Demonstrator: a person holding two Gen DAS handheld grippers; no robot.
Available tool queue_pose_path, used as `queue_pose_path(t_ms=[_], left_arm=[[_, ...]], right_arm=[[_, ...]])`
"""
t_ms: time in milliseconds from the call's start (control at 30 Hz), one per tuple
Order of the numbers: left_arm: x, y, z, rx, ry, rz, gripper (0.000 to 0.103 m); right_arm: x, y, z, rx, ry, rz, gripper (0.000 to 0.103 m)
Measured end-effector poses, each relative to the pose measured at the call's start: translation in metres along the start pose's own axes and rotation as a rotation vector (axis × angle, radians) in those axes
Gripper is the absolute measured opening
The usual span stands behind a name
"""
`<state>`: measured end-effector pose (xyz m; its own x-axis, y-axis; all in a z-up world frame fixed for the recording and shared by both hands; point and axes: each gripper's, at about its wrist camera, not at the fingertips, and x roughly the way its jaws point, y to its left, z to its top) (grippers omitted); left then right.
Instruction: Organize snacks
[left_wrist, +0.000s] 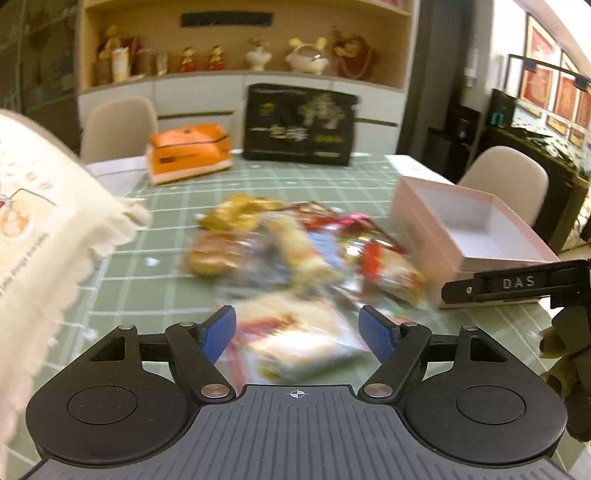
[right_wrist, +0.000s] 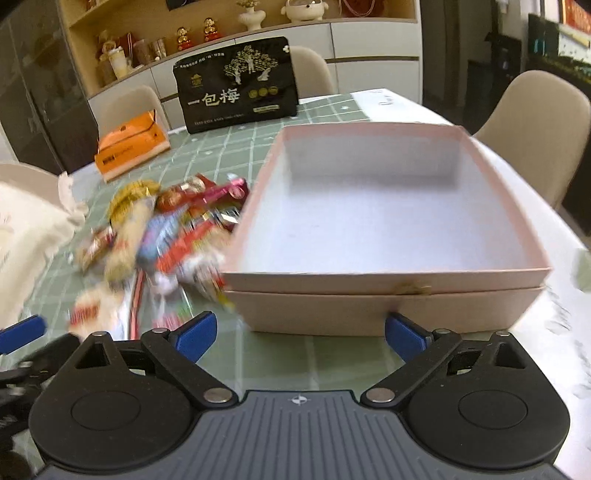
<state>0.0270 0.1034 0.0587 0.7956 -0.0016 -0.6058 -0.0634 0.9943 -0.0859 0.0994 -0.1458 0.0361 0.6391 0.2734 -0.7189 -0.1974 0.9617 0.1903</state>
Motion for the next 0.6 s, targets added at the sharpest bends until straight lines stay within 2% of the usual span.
queue_pose_path(t_ms=[100, 167, 233, 267, 300, 333, 367, 433, 500, 567, 600], left_arm=[[0.017, 0.039, 0.021, -0.092, 0.052, -0.028, 0.079], [0.036, 0.059, 0.032, -0.163, 0.093, -0.089, 0.079], [0.054, 0.068, 0.034, -0.176, 0.134, -0.158, 0.079], [0.061, 0.067, 0.033, -0.159, 0.154, -0.17, 0.078], [0.068, 0.064, 0.031, -0.13, 0.175, -0.181, 0.076], [0.072, 0.06, 0.027, -0.095, 0.201, -0.194, 0.075], [0.073, 0.055, 0.022, -0.069, 0.218, -0.203, 0.074], [0.064, 0.041, 0.011, 0.012, 0.221, -0.223, 0.075], [0.052, 0.025, -0.001, 0.119, 0.25, -0.261, 0.078], [0.035, 0.005, -0.014, 0.25, 0.265, -0.31, 0.082], [0.026, -0.004, -0.018, 0.322, 0.261, -0.313, 0.08]], right_arm=[[0.016, 0.024, 0.014, -0.023, 0.046, 0.118, 0.098], [0.026, 0.048, 0.013, -0.078, 0.068, 0.147, 0.093], [0.035, 0.073, 0.003, -0.158, 0.089, 0.127, 0.076], [0.037, 0.083, -0.003, -0.206, 0.085, 0.1, 0.067], [0.037, 0.091, -0.008, -0.254, 0.068, 0.059, 0.054], [0.033, 0.098, -0.014, -0.311, 0.057, 0.029, 0.047], [0.028, 0.097, -0.016, -0.322, 0.069, 0.041, 0.043], [0.019, 0.086, -0.021, -0.307, 0.099, 0.036, 0.043], [0.002, 0.066, -0.033, -0.289, 0.1, -0.008, 0.043], [-0.01, 0.046, -0.042, -0.255, 0.114, -0.017, 0.043], [-0.017, 0.036, -0.046, -0.236, 0.122, -0.018, 0.044]])
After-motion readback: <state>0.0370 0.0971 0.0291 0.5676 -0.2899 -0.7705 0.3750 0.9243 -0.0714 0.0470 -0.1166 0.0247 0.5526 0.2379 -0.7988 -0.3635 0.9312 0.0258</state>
